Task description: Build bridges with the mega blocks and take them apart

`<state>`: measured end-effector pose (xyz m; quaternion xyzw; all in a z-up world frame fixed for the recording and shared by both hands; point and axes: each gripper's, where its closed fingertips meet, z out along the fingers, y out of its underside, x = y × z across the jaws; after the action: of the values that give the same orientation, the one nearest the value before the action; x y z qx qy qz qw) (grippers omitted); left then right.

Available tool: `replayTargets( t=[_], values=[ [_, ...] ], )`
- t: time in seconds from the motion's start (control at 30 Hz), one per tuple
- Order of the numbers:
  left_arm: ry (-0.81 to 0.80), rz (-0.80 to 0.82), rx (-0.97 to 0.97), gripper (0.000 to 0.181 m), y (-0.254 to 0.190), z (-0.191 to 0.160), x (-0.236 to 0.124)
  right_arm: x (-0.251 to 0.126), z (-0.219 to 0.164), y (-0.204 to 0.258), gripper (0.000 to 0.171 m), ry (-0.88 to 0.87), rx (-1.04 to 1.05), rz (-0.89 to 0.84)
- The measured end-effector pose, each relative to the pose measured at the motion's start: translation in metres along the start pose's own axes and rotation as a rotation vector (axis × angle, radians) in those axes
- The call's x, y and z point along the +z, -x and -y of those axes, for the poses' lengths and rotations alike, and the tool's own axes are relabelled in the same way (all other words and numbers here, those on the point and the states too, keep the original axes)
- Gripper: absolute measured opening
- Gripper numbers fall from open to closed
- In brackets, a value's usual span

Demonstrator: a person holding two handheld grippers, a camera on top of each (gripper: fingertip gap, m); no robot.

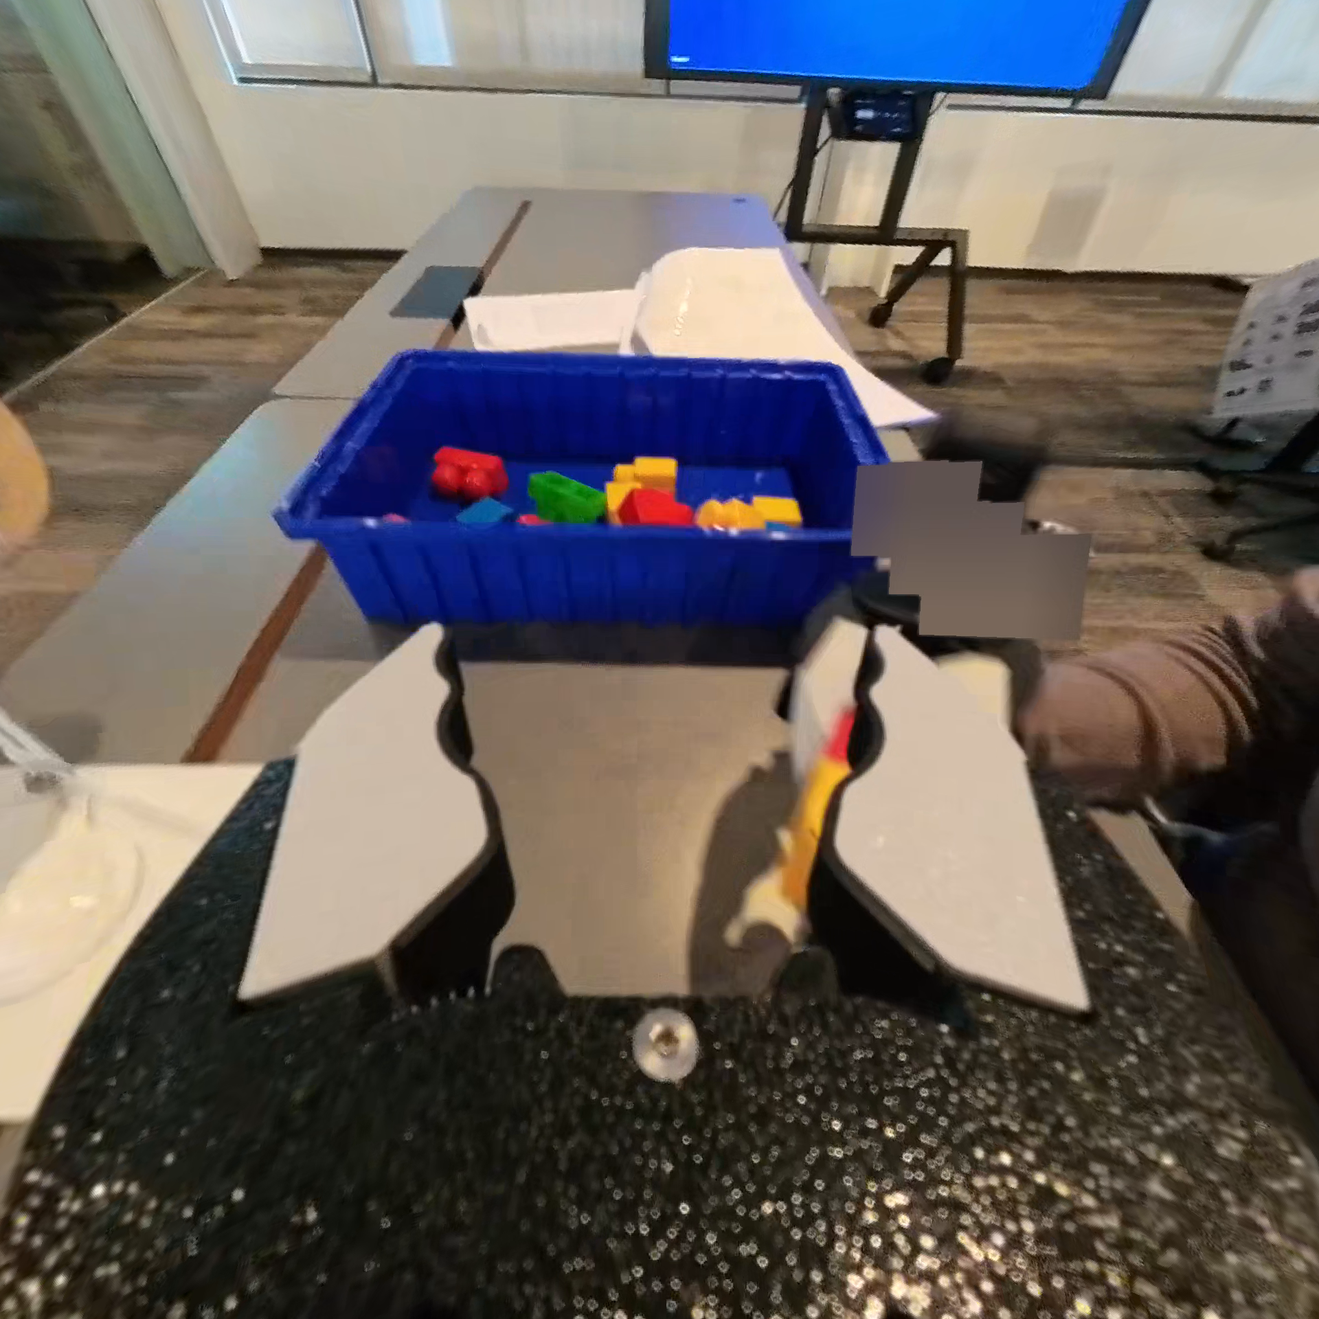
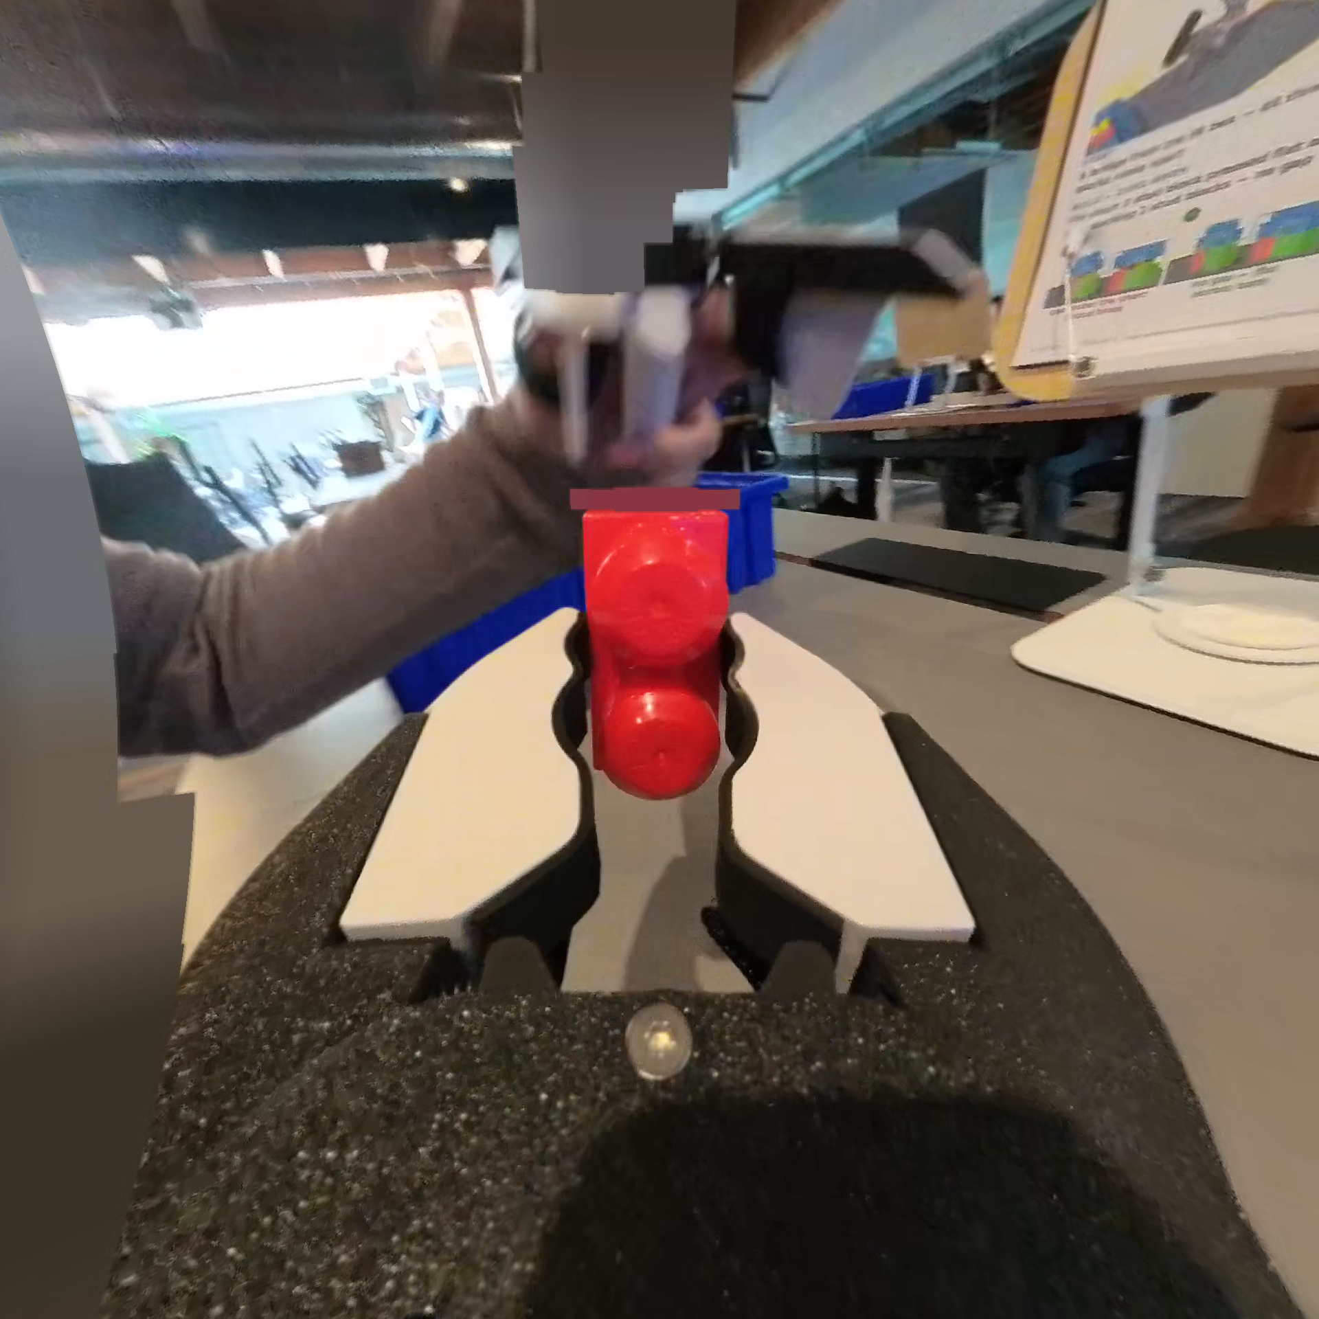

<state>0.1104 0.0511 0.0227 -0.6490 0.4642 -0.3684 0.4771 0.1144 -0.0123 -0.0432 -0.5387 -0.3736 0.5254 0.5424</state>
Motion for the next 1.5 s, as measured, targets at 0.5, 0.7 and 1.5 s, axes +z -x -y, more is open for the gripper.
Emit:
replayTargets(
  t=[0.5,0.7,1.5],
  values=[
    [0.024,-0.288,-0.05,0.036,-0.1,-0.078,-0.034,0.001,-0.009,0.054,0.034,0.08,0.078,0.427],
    [-0.264,-0.176,-0.055,0.036,-0.054,-0.013,-0.056,-0.019,0.022,0.012,0.034,-0.098,-0.107,0.095],
    [-0.027,0.027,-0.092,0.085,-0.029,0.015,0.116,-0.236,0.078,-0.122,0.094,0.495,-0.197,-1.171]
  ],
)
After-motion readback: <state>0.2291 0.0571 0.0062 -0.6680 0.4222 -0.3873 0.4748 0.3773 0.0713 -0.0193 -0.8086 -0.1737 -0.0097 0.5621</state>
